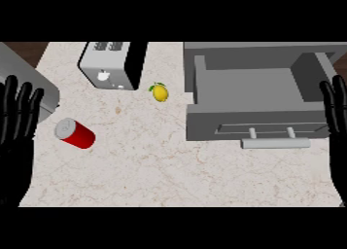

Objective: Pick up the can, place it into the drawer and close the drawer

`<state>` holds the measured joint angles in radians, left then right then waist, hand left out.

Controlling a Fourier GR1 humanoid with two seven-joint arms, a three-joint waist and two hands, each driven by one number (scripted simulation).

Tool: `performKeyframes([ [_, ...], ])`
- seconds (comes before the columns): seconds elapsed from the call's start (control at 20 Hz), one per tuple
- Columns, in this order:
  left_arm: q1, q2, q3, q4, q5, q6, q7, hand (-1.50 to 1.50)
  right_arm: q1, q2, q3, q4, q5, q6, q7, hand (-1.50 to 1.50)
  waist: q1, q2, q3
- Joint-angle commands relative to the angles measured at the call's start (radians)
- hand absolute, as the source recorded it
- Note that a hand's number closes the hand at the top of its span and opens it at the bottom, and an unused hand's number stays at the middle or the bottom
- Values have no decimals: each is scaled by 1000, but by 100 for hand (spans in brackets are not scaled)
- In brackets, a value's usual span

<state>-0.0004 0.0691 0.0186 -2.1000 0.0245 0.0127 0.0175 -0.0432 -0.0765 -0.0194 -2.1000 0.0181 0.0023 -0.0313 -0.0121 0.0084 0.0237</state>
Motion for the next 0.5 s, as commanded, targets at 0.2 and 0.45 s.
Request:
performKeyframes([
  [0.2,9,-37,124,5,-203,231,27,-150,50,14,-14,-5,-36,4,16,-150,14,-9,-23],
  [0.45,90,-68,199,77,-183,455,260,-150,119,34,-42,48,-21,-64,203,-150,13,-6,-23],
])
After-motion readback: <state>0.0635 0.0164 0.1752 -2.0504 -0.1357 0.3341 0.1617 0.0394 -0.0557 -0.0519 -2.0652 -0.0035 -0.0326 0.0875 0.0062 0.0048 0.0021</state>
